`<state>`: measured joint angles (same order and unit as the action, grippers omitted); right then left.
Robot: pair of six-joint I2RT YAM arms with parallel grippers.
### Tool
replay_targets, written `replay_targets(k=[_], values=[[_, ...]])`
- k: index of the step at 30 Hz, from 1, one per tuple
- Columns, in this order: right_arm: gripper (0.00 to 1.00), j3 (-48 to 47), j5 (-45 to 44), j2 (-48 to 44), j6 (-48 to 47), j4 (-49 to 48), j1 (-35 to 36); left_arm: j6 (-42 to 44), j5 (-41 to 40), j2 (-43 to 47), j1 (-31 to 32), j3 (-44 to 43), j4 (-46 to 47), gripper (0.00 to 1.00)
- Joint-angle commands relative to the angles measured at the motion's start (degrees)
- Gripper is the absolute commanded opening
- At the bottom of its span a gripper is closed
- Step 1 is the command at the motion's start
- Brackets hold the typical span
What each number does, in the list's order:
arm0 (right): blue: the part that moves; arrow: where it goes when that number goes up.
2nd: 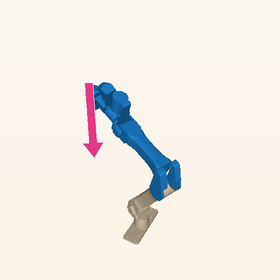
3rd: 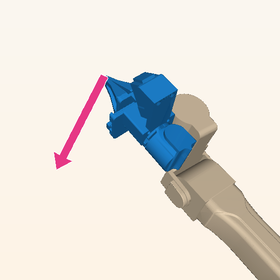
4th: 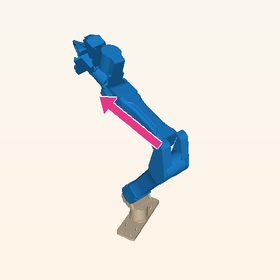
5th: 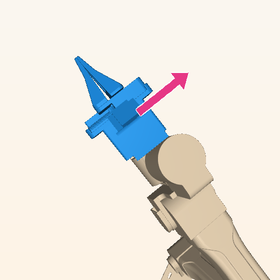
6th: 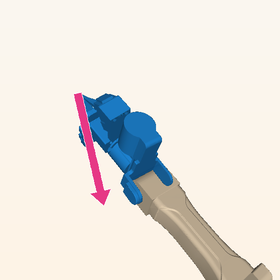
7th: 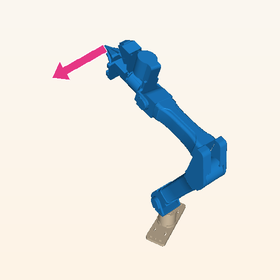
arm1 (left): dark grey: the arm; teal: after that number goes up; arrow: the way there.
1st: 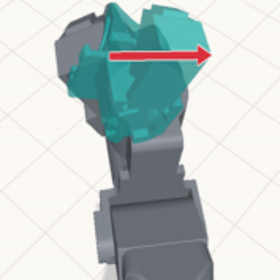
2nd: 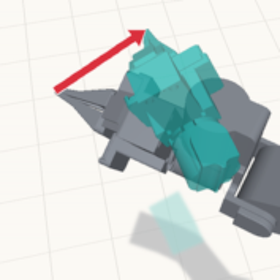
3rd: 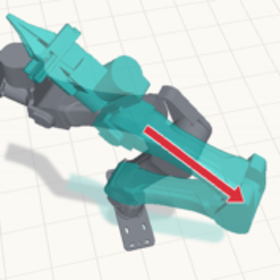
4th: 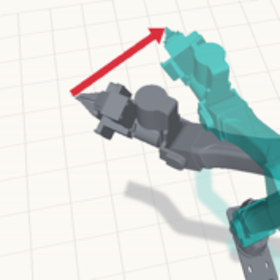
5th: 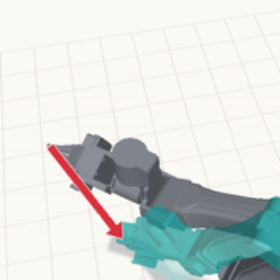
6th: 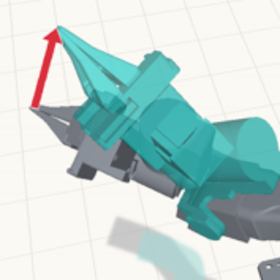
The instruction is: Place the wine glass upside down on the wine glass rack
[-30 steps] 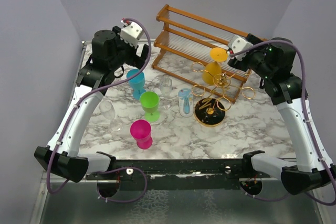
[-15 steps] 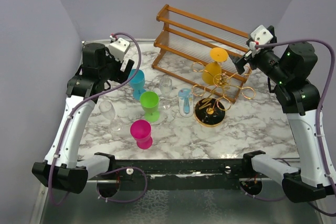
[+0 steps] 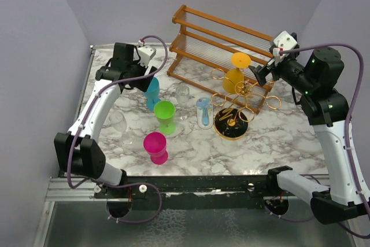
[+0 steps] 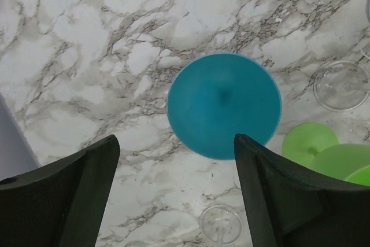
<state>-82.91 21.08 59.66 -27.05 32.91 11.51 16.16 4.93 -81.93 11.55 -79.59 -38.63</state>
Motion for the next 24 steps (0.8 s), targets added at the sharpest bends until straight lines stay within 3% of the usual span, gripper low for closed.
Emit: replay_targets(k=[1, 14, 20, 24], values=[[1.00, 0.5, 0.8, 0.1, 0.0, -1.0, -0.3, 0.0, 4.4, -4.9, -1.2, -4.7, -2.2, 0.80], [1.00, 1.8, 2.1, 0.5, -0.9, -0.8, -0.7, 0.7, 13.9, -14.8, -4.3, -10.7, -6.5, 0.44], [1.00, 2.4, 1.9, 0.6, -1.1, -1.2, -0.9, 1.4, 13.0, -17.6, -4.3, -11.8, -7.2, 0.31], [1.00, 3.2, -0.1, 0.0, -1.3, -2.1, -1.0, 1.9, 11.5, -18.4, -4.3, -12.9, -7.6, 0.17]])
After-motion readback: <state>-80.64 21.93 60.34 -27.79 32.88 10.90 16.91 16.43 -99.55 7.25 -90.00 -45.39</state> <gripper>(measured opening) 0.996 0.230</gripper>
